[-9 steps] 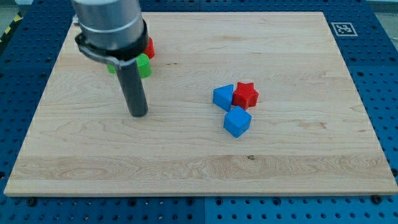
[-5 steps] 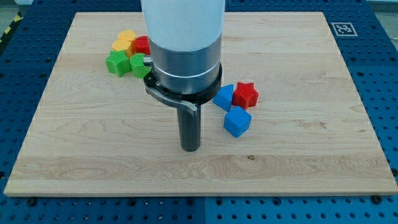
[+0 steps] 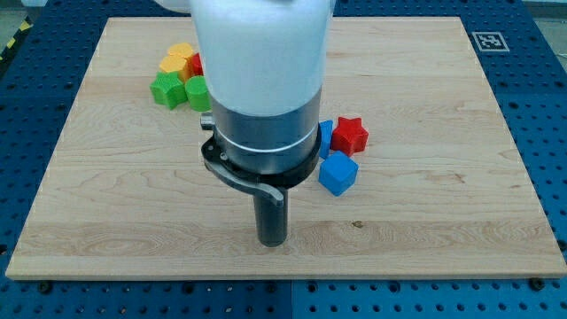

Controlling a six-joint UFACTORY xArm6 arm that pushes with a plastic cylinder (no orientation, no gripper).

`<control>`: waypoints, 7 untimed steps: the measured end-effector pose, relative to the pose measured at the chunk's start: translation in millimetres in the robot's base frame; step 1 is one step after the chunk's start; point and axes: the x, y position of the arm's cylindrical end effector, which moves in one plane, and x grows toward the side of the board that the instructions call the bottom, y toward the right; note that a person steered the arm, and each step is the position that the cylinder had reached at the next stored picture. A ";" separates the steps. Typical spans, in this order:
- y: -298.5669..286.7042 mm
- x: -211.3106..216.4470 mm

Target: Keep your hand to the right of the blue cube

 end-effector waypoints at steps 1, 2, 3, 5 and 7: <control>6.0 13.2; 11.0 20.6; 22.7 24.3; 111.8 25.3; 127.7 -47.5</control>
